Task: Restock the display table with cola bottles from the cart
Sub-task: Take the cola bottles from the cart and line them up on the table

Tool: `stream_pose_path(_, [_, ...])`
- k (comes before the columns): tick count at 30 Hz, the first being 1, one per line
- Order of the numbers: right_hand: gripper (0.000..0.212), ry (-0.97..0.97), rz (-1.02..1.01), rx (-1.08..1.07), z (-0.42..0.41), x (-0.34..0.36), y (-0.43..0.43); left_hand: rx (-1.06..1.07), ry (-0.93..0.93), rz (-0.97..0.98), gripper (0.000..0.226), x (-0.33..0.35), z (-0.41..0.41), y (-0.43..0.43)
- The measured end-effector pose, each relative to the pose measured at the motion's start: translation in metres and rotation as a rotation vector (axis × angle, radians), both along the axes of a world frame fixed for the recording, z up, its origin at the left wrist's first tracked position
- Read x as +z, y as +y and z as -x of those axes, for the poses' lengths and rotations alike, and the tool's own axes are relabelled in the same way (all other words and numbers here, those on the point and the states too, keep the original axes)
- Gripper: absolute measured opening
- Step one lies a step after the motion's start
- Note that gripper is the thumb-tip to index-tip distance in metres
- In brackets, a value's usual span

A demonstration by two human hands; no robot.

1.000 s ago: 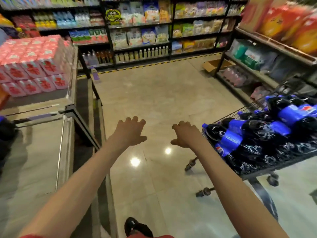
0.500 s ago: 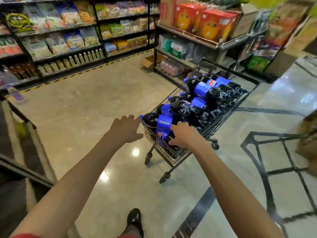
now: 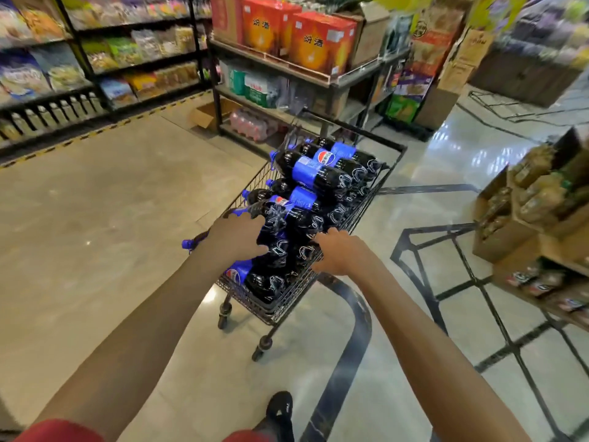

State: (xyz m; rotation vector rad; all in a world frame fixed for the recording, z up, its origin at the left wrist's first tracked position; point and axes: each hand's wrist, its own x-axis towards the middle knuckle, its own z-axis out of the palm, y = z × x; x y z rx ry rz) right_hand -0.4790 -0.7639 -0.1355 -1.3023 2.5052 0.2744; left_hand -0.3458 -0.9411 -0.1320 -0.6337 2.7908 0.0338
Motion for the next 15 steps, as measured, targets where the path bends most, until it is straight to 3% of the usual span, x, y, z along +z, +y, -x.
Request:
stream_pose_path(8, [0.056,-0.013,-0.087,0.018,0.087,-0.013,-0.033,0.037,0.035,-0.045,0.065,-0.018,0.078,-0.032])
stream_pose_path(15, [0.060,-0.052,-0.065,0.024,0.148,-0.026,-0.062,0.105,-0.007,-0.083,0.058,-0.034,0.123,-0.054])
